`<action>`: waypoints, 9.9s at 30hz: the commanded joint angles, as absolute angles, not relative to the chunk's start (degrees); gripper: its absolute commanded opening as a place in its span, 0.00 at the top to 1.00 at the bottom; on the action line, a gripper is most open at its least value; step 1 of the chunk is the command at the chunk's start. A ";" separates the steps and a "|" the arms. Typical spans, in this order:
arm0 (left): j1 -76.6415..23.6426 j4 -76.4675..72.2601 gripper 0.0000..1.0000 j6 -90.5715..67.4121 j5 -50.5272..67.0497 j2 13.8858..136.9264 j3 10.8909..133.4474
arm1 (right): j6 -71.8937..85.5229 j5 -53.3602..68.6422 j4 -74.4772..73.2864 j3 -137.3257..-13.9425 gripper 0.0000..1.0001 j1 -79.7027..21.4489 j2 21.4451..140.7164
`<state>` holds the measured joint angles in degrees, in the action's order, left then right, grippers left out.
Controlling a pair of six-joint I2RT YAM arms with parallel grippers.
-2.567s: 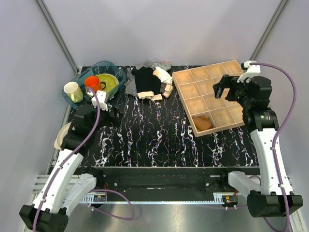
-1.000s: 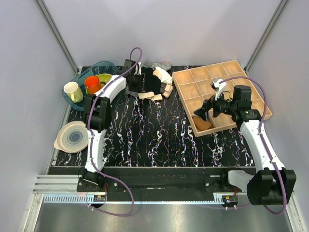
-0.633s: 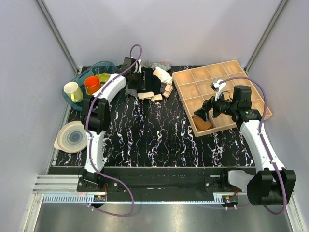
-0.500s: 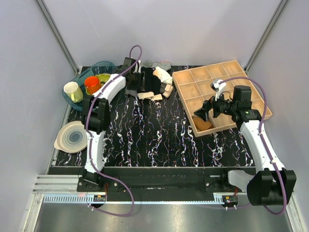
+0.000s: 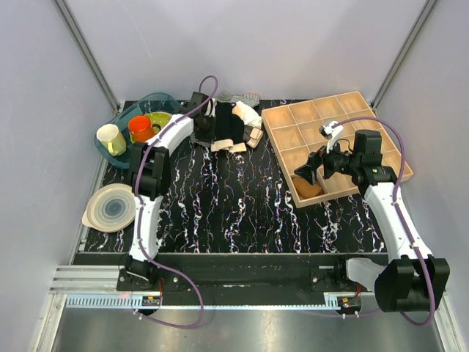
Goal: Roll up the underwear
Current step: Pick up the underwear, then place the underwear at the center of the board, then flatten out the underwear at the center of the board.
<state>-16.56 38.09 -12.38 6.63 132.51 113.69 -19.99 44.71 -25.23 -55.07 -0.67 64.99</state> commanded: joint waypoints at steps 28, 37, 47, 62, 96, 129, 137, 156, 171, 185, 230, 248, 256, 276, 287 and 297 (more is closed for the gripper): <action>-25.49 34.63 1.00 -25.74 23.90 54.96 88.35 | -31.64 62.92 -32.52 -56.69 0.00 -0.62 59.86; -21.28 2.70 1.00 -40.85 27.85 61.75 50.82 | -32.78 60.05 -32.43 -56.60 0.00 -3.33 62.13; -15.56 15.87 0.41 -23.50 27.83 84.48 68.96 | -48.51 52.39 -33.23 -52.66 0.01 -22.13 68.55; -15.56 25.57 0.16 -3.08 0.26 48.08 43.94 | -9.24 39.21 -7.05 -64.43 0.23 -43.68 98.08; -30.49 22.85 0.15 5.89 18.11 70.92 49.30 | -22.59 40.25 -32.61 -67.15 1.00 -37.88 100.19; -8.09 28.04 0.55 -5.62 8.78 85.17 55.64 | -24.26 40.60 -38.76 -70.05 1.00 -34.98 102.83; -8.00 27.95 0.30 -4.31 16.61 73.93 53.70 | -28.90 43.68 -45.08 -72.33 0.64 -34.72 103.89; -7.91 28.92 0.21 -3.25 19.69 71.98 48.69 | -18.02 45.09 -46.32 -106.07 0.54 -27.86 126.55; -7.91 29.53 0.21 -2.99 19.51 72.33 49.13 | -12.39 45.88 -44.12 -113.38 0.60 -29.79 136.32; -7.91 29.53 0.20 -2.99 19.77 72.60 49.31 | -12.57 42.71 -43.68 -114.70 0.57 -30.06 137.37; -4.83 21.11 0.24 -6.50 34.98 91.04 58.52 | -12.39 55.46 -37.36 -106.35 1.00 -23.91 119.18; -4.39 20.04 0.62 -8.53 36.83 106.79 70.75 | -12.22 55.02 -36.83 -104.68 1.00 -23.91 117.33; -4.39 20.58 1.00 -9.84 34.81 97.17 67.86 | -13.62 49.49 -38.66 -104.33 1.00 -23.29 113.57; -4.48 21.97 1.00 -13.71 41.11 37.56 45.70 | -8.44 63.27 -35.77 -87.63 1.00 -20.65 67.60; -4.83 16.19 0.92 -31.27 44.66 31.27 35.08 | 1.30 44.32 -24.36 -72.44 1.00 -20.48 68.88; -4.22 9.12 0.40 -26.20 24.28 69.34 49.81 | -8.25 26.72 -33.22 -98.36 0.54 -19.43 113.12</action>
